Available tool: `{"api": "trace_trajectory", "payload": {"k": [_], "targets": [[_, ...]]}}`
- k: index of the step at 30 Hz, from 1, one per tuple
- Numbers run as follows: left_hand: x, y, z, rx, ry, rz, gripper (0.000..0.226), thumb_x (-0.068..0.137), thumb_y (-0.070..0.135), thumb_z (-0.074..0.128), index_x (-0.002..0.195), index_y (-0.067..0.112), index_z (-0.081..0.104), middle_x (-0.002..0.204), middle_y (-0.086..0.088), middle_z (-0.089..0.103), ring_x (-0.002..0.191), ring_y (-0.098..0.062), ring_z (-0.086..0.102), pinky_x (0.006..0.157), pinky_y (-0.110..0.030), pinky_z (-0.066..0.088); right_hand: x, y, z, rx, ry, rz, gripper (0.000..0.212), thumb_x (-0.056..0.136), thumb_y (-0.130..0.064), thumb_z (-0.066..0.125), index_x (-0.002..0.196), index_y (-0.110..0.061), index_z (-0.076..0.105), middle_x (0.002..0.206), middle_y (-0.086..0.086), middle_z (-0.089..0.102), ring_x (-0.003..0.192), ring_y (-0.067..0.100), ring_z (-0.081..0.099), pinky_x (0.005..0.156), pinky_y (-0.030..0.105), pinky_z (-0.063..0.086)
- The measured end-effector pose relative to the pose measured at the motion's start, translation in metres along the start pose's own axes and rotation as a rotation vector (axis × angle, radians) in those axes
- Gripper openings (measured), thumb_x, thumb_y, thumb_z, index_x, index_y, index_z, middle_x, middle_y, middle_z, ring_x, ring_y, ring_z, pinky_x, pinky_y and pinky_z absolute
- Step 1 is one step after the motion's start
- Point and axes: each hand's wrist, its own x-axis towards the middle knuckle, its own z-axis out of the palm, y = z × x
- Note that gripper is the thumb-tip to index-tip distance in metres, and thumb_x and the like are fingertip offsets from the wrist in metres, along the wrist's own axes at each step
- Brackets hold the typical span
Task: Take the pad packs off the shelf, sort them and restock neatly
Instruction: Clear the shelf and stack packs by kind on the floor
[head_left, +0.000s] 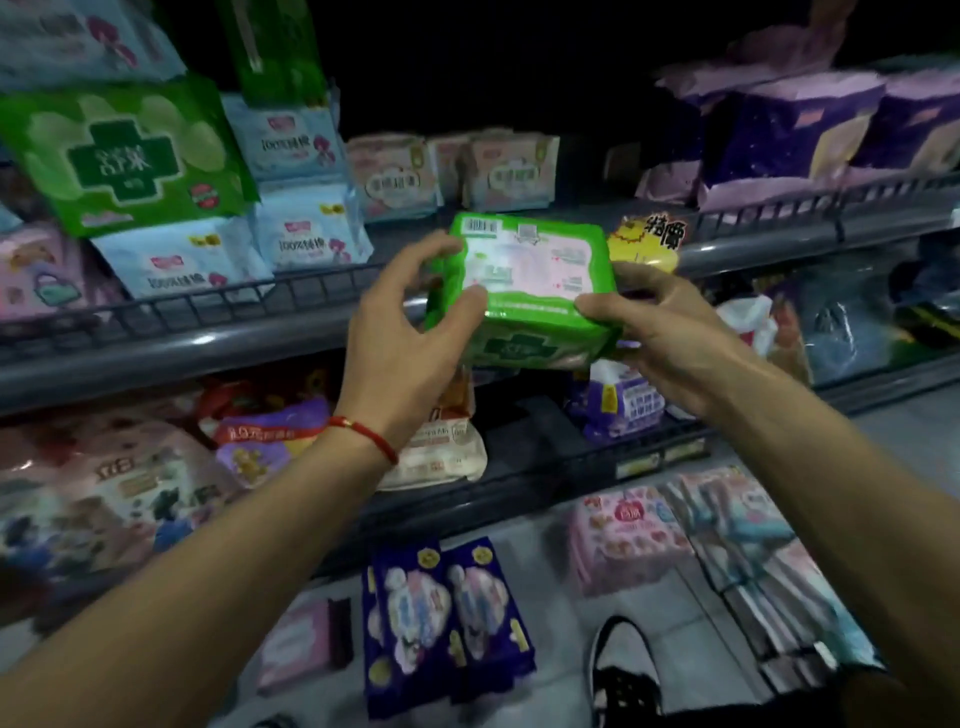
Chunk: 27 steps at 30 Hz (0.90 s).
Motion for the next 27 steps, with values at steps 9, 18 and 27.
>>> {"api": "trace_trajectory", "payload": {"k": [9, 18, 27], "targets": [[-0.096, -0.075, -0.042, -0.08, 0.012, -0.865, 0.043, 0.077, 0.042, 0.084, 0.103, 0.01, 0.071, 0.103, -0.009, 0.077, 0.09, -0.026, 0.075, 0.083, -0.046, 0.062, -0.04, 0.107, 0.028, -0.263, -0.263, 0.288, 0.062, 0.079, 0.001, 0.081, 0.135, -0.001, 0.055, 0.103, 0.014, 0.078, 0.09, 0.022, 0.075, 0.085, 0.032, 0.06], [-0.157, -0.118, -0.088, -0.131, -0.053, -1.177, 0.024, 0.086, 0.011, 0.079, 0.108, 0.007, 0.07, 0.107, -0.012, 0.076, 0.098, -0.03, 0.071, 0.085, -0.048, 0.06, -0.045, 0.173, 0.085, -0.492, -0.404, 0.463, 0.047, 0.078, -0.029, 0.084, 0.118, -0.013, 0.066, 0.107, 0.007, 0.077, 0.094, 0.022, 0.076, 0.077, 0.038, 0.063], [-0.145, -0.134, -0.032, -0.194, -0.078, -1.129, 0.027, 0.085, 0.003, 0.079, 0.108, 0.01, 0.068, 0.099, -0.002, 0.072, 0.077, -0.013, 0.068, 0.056, -0.029, 0.055, -0.029, 0.172, 0.054, -0.747, -0.301, 0.435, 0.022, 0.091, -0.032, 0.072, 0.101, -0.013, 0.068, 0.099, 0.004, 0.074, 0.09, 0.02, 0.072, 0.074, 0.034, 0.059]]}}
